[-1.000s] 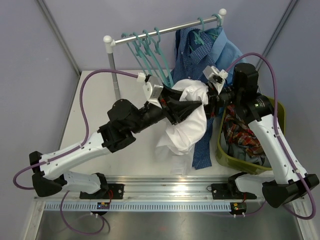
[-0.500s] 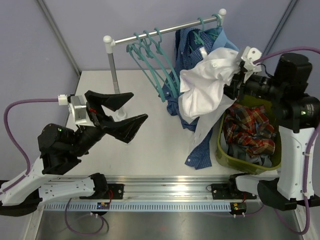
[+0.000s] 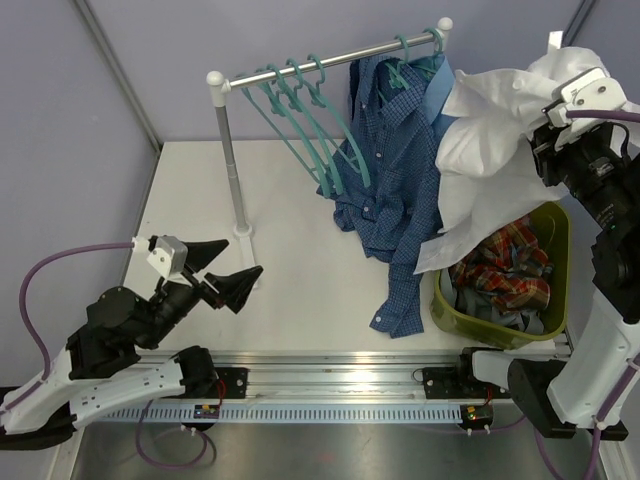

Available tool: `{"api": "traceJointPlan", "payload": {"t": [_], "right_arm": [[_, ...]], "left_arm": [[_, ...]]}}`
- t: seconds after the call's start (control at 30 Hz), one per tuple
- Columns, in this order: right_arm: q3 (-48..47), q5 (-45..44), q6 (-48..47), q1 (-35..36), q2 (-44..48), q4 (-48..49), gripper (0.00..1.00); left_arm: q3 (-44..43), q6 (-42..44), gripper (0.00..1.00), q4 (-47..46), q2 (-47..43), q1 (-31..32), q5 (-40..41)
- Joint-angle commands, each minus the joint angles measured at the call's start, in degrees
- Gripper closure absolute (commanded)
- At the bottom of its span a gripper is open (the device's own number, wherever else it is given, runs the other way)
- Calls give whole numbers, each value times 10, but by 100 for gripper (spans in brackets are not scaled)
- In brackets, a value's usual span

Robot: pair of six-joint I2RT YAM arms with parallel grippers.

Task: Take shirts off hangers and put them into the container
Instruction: Place the shirt into the basket

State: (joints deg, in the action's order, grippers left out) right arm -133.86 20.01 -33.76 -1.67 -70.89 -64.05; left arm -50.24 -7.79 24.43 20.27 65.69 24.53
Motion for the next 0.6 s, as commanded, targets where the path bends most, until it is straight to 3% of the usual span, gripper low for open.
{"api": "traceJointPlan", "payload": {"t": [0.0, 0.07, 0.23, 0.37, 0.57], "right_arm": [[-26, -111, -9, -17, 1, 51, 100], [-38, -155, -5, -24, -1, 70, 100], [-70, -161, -12, -34, -6, 68, 100], [20, -132, -31, -35, 24, 52, 100], [172, -168, -73, -35, 67, 71, 100]], "left_arm": [[5, -8, 1, 0, -11, 1, 37], [8, -6, 1, -1, -9, 1, 40], [7, 0, 1, -8, 17, 2, 39], [3, 0, 1, -21, 37, 1, 31], [9, -11, 1, -33, 47, 1, 10]]}}
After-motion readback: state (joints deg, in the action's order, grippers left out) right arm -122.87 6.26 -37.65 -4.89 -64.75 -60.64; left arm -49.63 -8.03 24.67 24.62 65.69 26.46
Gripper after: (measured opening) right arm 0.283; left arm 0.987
